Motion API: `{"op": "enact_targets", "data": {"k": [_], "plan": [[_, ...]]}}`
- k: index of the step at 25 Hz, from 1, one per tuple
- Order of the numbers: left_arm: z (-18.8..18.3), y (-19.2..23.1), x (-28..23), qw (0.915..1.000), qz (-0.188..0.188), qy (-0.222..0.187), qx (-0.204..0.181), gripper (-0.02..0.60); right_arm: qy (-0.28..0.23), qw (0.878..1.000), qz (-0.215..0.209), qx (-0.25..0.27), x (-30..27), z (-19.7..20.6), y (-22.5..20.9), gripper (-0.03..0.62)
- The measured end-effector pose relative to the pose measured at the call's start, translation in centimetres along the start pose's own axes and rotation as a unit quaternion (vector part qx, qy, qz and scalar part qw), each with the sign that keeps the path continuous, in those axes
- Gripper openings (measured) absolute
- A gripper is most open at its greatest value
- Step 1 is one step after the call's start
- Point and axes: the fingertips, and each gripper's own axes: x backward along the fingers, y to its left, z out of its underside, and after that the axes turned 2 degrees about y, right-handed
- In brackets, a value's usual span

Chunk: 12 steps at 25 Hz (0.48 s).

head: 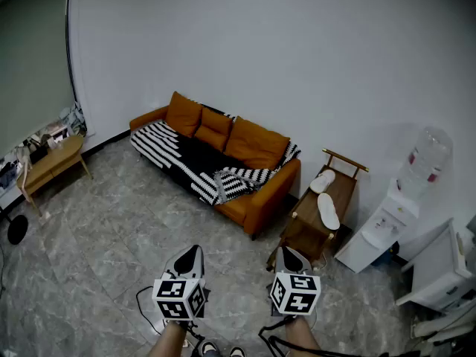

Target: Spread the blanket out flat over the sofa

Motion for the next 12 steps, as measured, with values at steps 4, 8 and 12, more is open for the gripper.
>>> {"op": "enact_targets", "data": {"k": [4, 8, 12], "plan": [[0.4, 0.3, 0.2, 1.0, -0.001, 0.001, 0.0, 0.003, 0.004, 1.0, 0.004, 0.003, 0.0, 0.6, 0.1, 0.005], [0.5, 0.7, 0.4, 1.0, -0.002, 0.003, -0.002, 0.003, 0.004, 1.0, 0.007, 0.003, 0.2, 0.7, 0.2, 0.005], [0.5, 2.0, 0.8, 1.0, -0.002, 0.005, 0.002, 0.004, -0.002, 1.0, 0.009, -0.005, 0.2, 0.6, 0.9, 0.005]]}}
